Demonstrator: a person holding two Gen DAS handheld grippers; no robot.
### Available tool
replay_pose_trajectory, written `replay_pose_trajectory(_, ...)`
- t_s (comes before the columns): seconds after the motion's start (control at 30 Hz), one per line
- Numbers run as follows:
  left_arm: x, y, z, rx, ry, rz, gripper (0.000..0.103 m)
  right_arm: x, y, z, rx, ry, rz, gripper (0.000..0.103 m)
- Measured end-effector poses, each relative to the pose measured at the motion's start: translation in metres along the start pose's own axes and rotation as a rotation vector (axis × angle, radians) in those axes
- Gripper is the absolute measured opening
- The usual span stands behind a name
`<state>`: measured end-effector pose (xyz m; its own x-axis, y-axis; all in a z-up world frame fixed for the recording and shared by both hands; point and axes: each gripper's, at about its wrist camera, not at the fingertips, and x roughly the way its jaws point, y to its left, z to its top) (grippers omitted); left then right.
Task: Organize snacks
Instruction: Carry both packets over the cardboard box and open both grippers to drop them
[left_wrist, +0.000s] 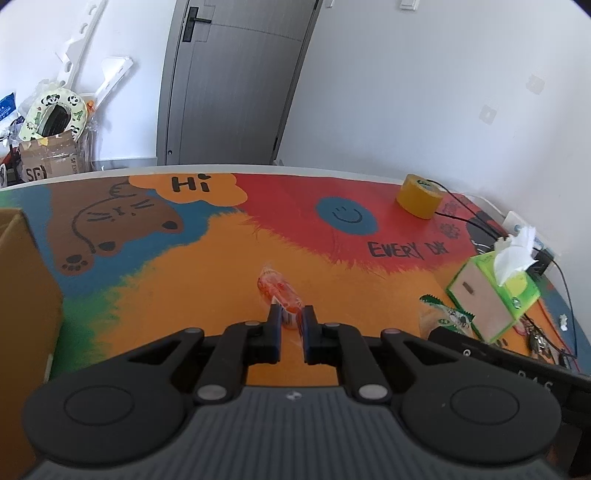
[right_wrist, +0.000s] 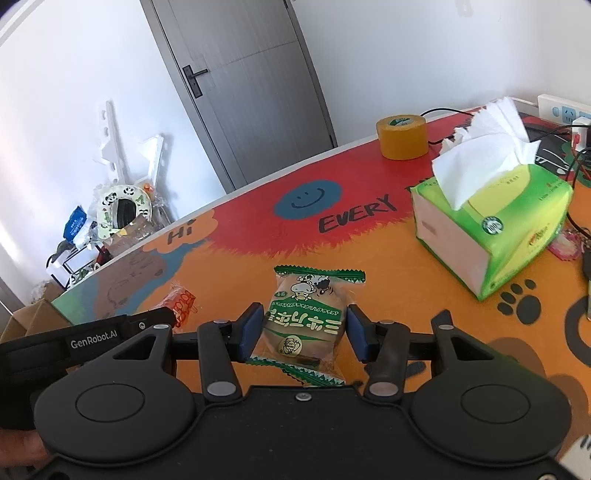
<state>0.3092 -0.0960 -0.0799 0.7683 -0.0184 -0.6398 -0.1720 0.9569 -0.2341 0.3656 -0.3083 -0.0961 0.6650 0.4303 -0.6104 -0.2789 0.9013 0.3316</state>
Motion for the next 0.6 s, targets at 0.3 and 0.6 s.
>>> replay_pose_trajectory(0.3, -0.043, 0.004, -0.008, -0.005, -0.067, -0.022, 0.009, -0.025, 0.014, -0.012, -0.015, -0.037, 0.016, 0.049)
replay_pose_trajectory(0.6, -0.087, 0.018, -0.005, -0.013, -0.137, -0.013, 0.009, -0.046, 0.038, -0.013, -0.040, -0.081, 0.065, 0.049)
